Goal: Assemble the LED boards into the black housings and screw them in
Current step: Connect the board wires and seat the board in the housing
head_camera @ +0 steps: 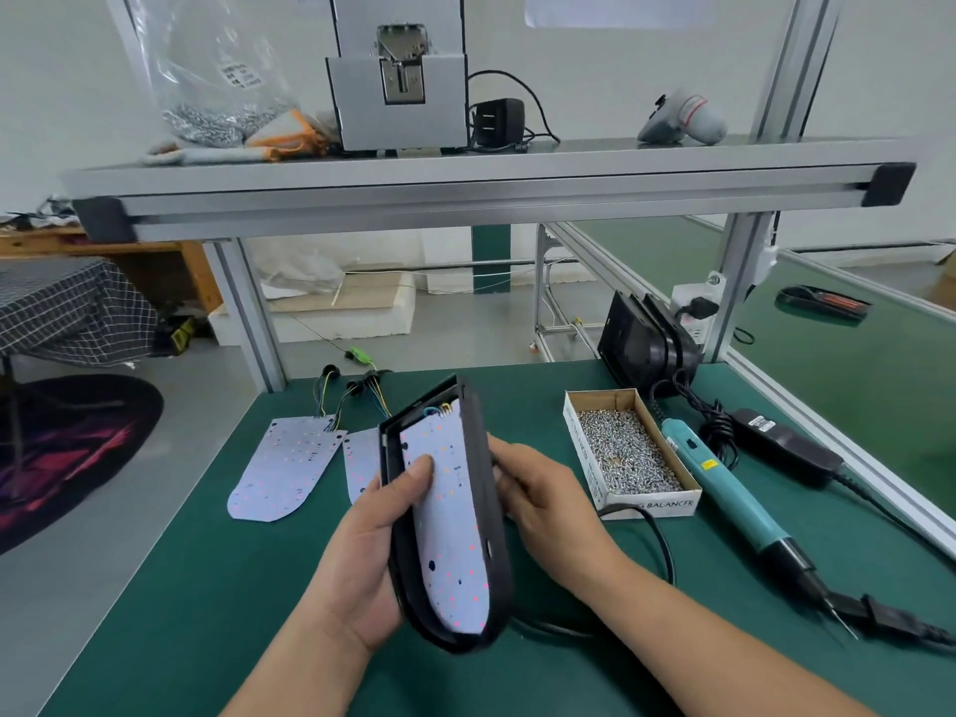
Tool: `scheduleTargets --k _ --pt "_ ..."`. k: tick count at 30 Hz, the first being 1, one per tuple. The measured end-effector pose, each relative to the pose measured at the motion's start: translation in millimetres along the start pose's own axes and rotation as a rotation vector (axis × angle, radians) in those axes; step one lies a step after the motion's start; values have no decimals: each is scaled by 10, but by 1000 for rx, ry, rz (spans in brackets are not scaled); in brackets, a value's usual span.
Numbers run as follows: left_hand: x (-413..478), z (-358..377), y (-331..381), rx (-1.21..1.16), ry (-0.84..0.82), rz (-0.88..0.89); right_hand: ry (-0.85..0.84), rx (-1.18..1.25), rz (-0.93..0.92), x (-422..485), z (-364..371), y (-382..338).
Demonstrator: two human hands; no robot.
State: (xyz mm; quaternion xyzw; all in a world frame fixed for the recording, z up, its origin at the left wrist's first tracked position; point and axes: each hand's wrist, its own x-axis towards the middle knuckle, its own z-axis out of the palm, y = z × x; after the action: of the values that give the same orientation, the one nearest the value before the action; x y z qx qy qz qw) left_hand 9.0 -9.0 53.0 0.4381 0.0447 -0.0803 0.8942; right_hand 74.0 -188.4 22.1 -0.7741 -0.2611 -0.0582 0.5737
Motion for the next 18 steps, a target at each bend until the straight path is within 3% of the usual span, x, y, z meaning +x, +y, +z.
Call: scheduleTargets --k 4,7,18 --pt "-2 -59 72 64 -13 -26 -80 -160 -107 22 23 6" --pt "4 -91 64 98 -39 -47 -75 -211 -62 -19 55 69" --pt "6 -44 -62 34 -21 122 -30 -136 -14 12 99 173"
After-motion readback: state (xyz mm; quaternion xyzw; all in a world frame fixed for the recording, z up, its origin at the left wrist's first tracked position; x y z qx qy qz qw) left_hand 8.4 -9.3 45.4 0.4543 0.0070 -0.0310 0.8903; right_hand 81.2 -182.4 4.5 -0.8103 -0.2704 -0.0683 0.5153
